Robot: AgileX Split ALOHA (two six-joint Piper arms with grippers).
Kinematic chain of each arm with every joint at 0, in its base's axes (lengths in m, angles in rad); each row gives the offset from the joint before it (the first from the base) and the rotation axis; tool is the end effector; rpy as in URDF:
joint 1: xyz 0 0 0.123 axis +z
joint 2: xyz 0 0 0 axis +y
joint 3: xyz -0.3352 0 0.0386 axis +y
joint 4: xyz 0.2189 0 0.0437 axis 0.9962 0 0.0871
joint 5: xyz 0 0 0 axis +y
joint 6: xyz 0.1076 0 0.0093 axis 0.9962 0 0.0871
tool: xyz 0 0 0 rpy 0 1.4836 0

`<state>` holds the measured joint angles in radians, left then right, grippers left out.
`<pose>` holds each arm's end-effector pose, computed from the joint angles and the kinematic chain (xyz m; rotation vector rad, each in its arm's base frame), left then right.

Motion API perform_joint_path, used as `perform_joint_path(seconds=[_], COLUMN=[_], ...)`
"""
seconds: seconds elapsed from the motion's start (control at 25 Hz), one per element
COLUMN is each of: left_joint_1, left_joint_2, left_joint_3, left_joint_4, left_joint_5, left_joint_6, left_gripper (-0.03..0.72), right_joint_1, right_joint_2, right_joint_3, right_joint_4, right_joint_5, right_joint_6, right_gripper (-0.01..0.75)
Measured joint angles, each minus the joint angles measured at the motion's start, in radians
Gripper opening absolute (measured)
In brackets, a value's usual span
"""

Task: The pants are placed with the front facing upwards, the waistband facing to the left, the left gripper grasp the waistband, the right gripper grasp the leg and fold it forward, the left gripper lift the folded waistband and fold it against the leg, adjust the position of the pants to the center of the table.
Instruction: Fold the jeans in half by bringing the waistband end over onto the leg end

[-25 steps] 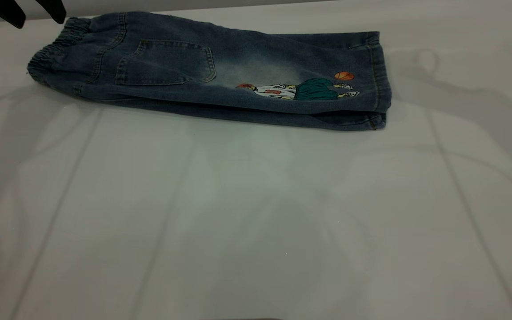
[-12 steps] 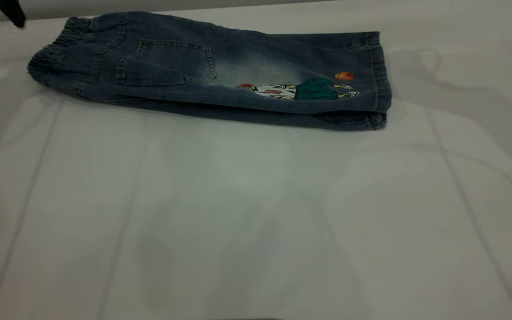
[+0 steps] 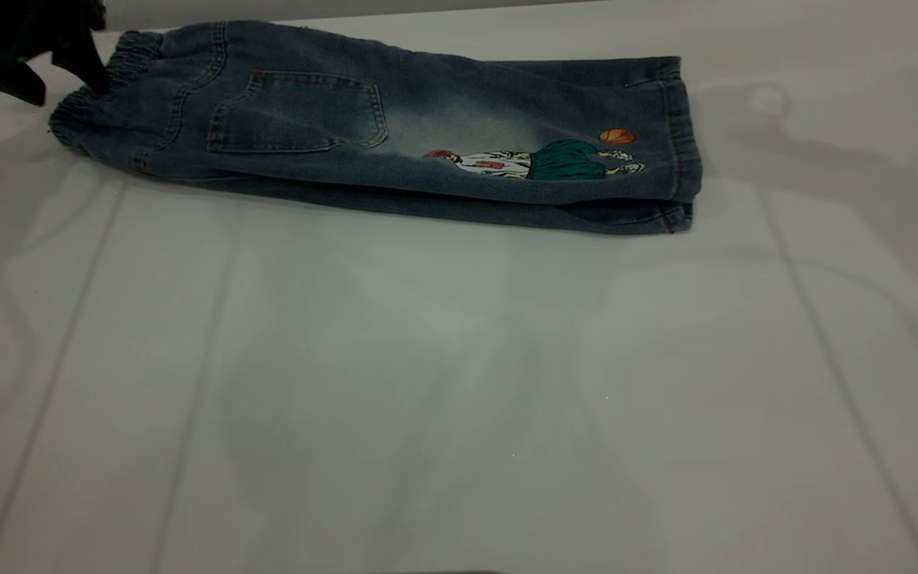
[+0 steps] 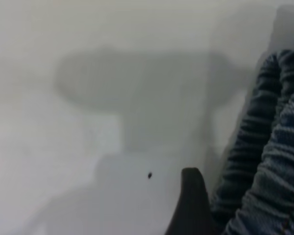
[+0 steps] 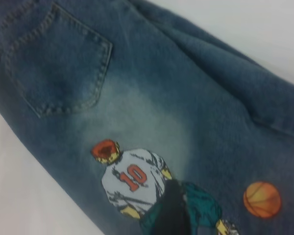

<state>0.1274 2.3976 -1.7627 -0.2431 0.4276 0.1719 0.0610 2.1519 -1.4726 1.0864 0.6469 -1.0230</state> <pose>0.5331 0.0574 0.1386 -0.1847 2.5238 -0.0959 0.4642 0.0861 0.2052 -0.3483 2.4078 0.7101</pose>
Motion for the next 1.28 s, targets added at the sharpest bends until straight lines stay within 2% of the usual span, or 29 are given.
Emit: perform_joint_path(seconds=[0.36, 0.48, 0.56, 0.68, 0.72, 0.76, 0.92, 1.04, 1.28], left_joint_1=[-0.019, -0.022, -0.025, -0.026, -0.026, -0.026, -0.026, -0.031, -0.063], left_joint_2=[0.054, 0.068, 0.07, 0.07, 0.069, 0.067, 0.041, -0.003, -0.145], left_joint_3=[-0.002, -0.01, -0.01, -0.011, -0.011, -0.011, -0.011, -0.011, -0.01], left_joint_4=[-0.195, -0.237, -0.258, -0.269, -0.272, -0.273, -0.274, -0.272, -0.27], left_joint_5=[-0.05, -0.056, -0.056, -0.059, -0.057, -0.054, -0.002, 0.057, 0.174], left_joint_6=[0.123, 0.154, 0.161, 0.164, 0.164, 0.165, 0.176, 0.204, 0.263], left_gripper=[0.484, 0.452, 0.363, 0.142, 0.092, 0.076, 0.069, 0.069, 0.069], right_joint_1=[0.021, 0.05, 0.083, 0.141, 0.164, 0.187, 0.259, 0.297, 0.338], right_joint_2=[0.0, 0.0, 0.0, 0.0, 0.001, 0.006, 0.047, 0.089, 0.185], right_joint_3=[0.0, 0.0, 0.0, 0.0, 0.0, 0.0, 0.0, -0.001, -0.058], right_joint_4=[-0.018, -0.024, -0.029, -0.042, -0.042, -0.037, 0.007, 0.072, 0.174], right_joint_5=[0.009, 0.008, -0.005, -0.069, -0.108, -0.154, -0.324, -0.411, -0.435], right_joint_6=[0.01, 0.006, -0.01, -0.028, -0.038, -0.05, -0.102, -0.154, -0.205], right_gripper=[0.54, 0.54, 0.538, 0.526, 0.52, 0.515, 0.502, 0.5, 0.5])
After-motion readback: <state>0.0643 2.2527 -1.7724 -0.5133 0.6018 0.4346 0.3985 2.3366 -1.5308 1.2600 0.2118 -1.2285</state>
